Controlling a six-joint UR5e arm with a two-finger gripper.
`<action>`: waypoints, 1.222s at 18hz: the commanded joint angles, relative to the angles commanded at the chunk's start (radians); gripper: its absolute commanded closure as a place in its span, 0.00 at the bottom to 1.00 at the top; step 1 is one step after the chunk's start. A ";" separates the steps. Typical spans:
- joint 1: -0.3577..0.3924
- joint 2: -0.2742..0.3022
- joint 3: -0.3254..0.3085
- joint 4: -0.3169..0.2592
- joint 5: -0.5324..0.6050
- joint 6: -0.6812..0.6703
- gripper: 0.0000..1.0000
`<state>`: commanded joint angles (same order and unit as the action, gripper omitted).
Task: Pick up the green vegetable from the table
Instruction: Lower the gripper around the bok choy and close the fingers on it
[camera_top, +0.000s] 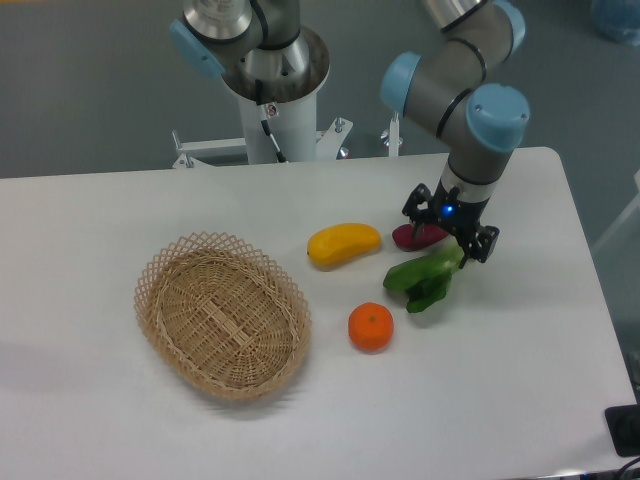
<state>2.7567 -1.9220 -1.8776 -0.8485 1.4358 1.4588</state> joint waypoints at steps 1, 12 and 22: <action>-0.003 -0.005 -0.001 0.014 0.005 0.002 0.00; -0.006 -0.026 -0.012 0.051 0.032 -0.002 0.00; -0.025 -0.040 -0.037 0.095 0.068 -0.006 0.00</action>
<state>2.7321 -1.9619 -1.9144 -0.7534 1.5033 1.4527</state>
